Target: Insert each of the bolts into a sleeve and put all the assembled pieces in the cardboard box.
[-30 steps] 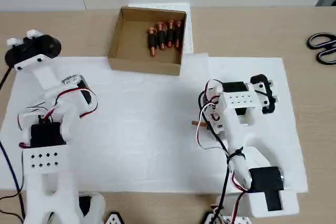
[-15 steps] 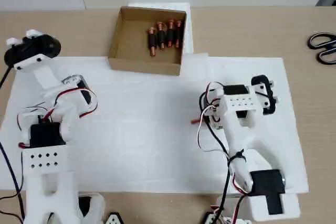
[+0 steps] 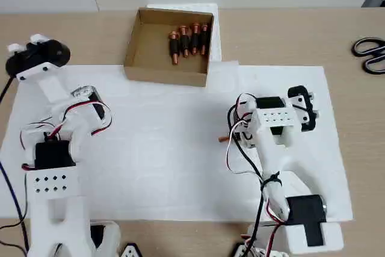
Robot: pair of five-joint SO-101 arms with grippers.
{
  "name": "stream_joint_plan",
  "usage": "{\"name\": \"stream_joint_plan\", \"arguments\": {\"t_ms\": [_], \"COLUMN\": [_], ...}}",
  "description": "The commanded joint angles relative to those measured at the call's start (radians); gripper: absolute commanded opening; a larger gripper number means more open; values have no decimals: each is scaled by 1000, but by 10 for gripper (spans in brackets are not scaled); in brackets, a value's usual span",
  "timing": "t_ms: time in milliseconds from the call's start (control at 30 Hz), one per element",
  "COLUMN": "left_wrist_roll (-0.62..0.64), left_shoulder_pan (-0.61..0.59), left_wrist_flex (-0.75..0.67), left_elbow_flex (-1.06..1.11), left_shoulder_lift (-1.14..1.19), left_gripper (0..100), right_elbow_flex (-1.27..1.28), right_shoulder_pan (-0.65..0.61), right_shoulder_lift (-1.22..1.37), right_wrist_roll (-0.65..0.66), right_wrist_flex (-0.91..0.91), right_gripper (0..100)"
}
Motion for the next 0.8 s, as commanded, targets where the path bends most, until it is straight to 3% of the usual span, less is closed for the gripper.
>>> {"name": "stream_joint_plan", "arguments": {"t_ms": [0, 200, 367, 633, 767], "left_wrist_roll": [2, 2, 2, -54, -115], "left_shoulder_pan": [3, 3, 9, 49, 84], "left_wrist_flex": [-21, -25, -25, -25, -25], "left_elbow_flex": [-45, -48, -47, -47, -47], "left_shoulder_lift": [2, 0, -6, -2, -2], "left_gripper": [6, 6, 6, 7, 7], "right_elbow_flex": [-84, -114, -112, -110, -110], "right_shoulder_pan": [-42, -166, -182, -383, -372], "right_shoulder_lift": [-104, -275, -423, -588, -673], "right_wrist_roll": [26, 181, 292, 841, 896], "right_wrist_flex": [47, 56, 56, 188, 288], "right_gripper": [3, 3, 3, 3, 3]}}
